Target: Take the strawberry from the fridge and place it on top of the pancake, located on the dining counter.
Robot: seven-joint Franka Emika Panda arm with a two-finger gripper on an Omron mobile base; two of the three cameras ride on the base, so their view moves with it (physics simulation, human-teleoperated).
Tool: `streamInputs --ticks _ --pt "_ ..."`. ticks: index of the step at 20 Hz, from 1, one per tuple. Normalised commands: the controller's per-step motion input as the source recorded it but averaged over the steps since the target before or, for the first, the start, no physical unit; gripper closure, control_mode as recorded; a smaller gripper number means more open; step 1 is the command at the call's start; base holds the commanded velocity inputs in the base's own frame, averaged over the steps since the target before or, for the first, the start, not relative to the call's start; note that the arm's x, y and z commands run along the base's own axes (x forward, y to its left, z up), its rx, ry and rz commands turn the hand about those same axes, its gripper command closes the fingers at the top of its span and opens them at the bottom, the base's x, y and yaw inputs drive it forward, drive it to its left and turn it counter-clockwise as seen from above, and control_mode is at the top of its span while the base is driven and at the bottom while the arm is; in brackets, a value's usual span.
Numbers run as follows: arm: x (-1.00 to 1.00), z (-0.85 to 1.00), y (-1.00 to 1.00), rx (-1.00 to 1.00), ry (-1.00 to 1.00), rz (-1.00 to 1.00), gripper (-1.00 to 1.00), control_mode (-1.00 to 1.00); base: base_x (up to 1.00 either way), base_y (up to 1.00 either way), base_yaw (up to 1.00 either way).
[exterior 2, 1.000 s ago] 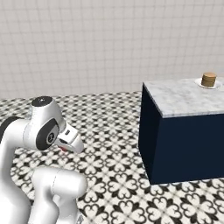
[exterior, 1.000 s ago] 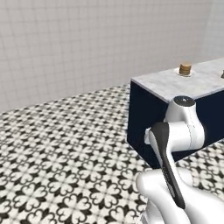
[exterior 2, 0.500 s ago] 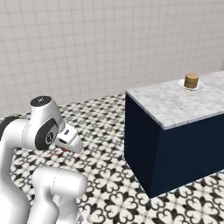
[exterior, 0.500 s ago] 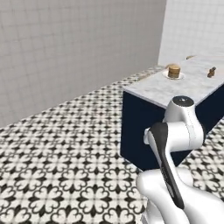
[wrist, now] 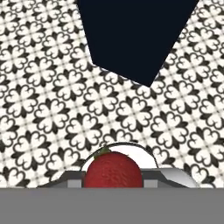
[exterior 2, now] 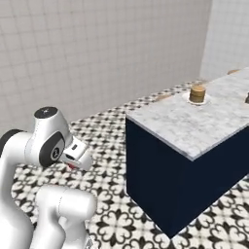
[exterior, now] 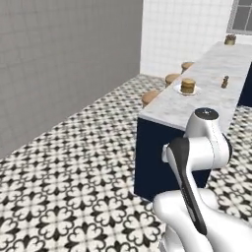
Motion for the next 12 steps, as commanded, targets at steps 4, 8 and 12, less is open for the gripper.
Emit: streamInputs --ticks 4,8,12 --pt "0.0 0.0 0.0 0.0 0.0 0.0 1.0 1.0 0.92 1.0 -0.42" --pt "0.0 0.0 0.0 0.0 0.0 0.0 1.0 1.0 0.98 1.0 -0.45" --pt "0.0 0.0 0.0 0.0 0.0 0.0 1.0 1.0 0.78 1.0 -0.5"
